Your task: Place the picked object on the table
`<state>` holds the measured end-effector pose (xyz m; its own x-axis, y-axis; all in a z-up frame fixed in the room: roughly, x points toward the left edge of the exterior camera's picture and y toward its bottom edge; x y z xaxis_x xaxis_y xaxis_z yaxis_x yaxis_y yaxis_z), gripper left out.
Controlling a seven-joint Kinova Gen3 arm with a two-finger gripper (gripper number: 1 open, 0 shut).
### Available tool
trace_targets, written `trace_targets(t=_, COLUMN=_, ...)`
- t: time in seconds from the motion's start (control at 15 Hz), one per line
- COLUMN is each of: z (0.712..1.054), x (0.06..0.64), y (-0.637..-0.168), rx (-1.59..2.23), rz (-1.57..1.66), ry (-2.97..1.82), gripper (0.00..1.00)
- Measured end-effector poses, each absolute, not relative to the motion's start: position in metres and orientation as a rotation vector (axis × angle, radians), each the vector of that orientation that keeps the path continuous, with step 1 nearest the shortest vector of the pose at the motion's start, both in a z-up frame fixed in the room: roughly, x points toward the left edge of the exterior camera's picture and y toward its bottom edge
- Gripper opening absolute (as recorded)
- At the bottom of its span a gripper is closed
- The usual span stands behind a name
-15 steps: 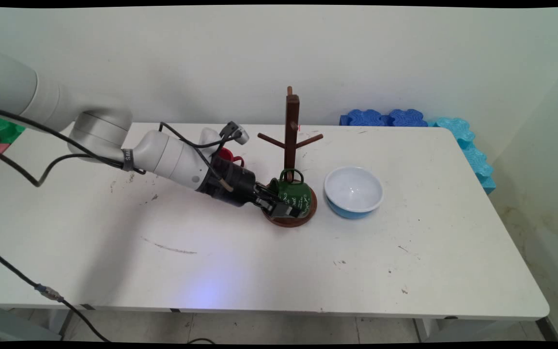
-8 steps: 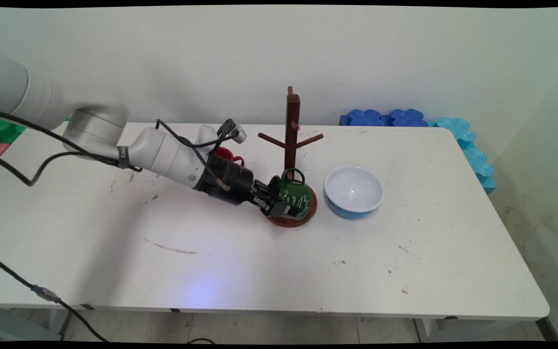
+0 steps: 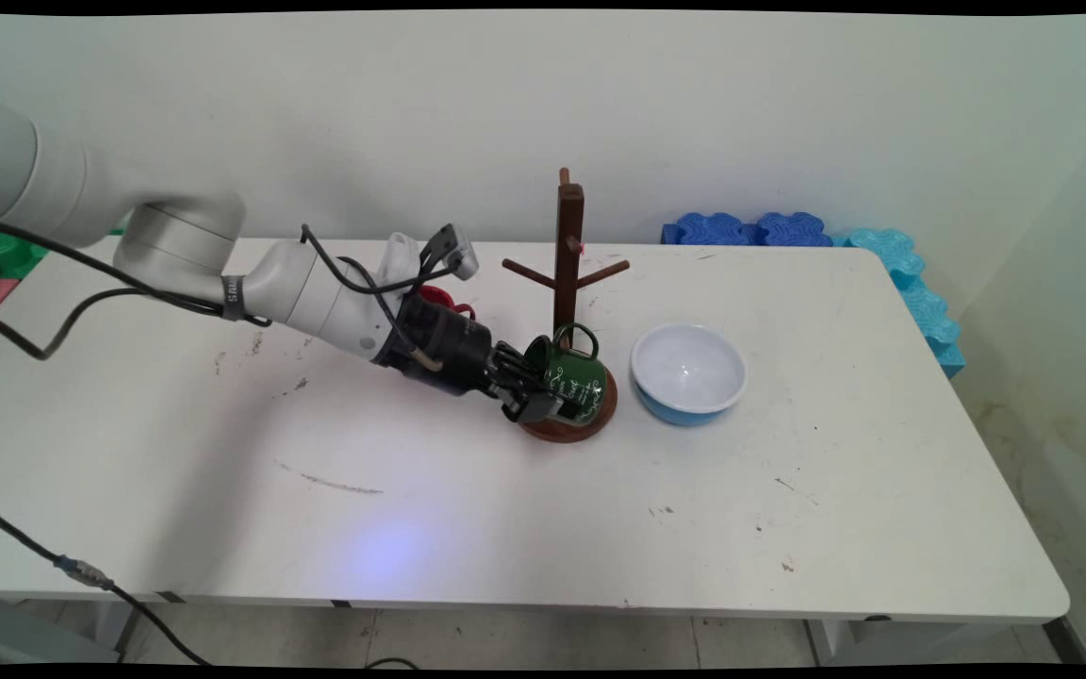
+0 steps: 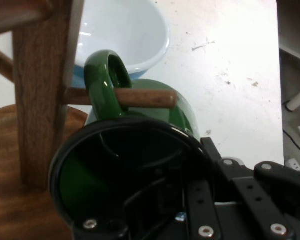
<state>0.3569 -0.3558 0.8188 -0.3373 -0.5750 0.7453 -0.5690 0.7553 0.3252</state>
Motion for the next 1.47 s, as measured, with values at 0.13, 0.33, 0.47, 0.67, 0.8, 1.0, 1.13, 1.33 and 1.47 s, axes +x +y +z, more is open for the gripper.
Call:
trace_targets(t=0.13, z=0.821, x=0.357, y=-0.354, rx=0.834, rz=0.001, ry=-2.029, gripper=0.0)
trace_targets(t=0.33, z=0.824, x=0.357, y=-0.352, rx=0.802, rz=0.01, ry=-2.044, gripper=0.0)
trace_targets(t=0.47, z=0.827, x=0.357, y=-0.349, rx=0.777, rz=0.015, ry=-2.055, gripper=0.0)
trace_targets(t=0.67, z=0.83, x=0.356, y=-0.345, rx=0.745, rz=0.021, ry=-2.067, gripper=0.0)
trace_targets(t=0.8, z=0.832, x=0.356, y=-0.343, rx=0.73, rz=0.024, ry=-2.073, gripper=0.0)
trace_targets(t=1.0, z=0.837, x=0.356, y=-0.338, rx=0.702, rz=0.028, ry=-2.081, gripper=0.0)
trace_targets(t=1.13, z=0.84, x=0.356, y=-0.334, rx=0.684, rz=0.03, ry=-2.085, gripper=0.0)
trace_targets(t=1.33, z=0.845, x=0.356, y=-0.327, rx=0.654, rz=0.03, ry=-2.093, gripper=0.0)
trace_targets(t=1.47, z=0.848, x=0.357, y=-0.321, rx=0.635, rz=0.03, ry=-2.1, gripper=0.0)
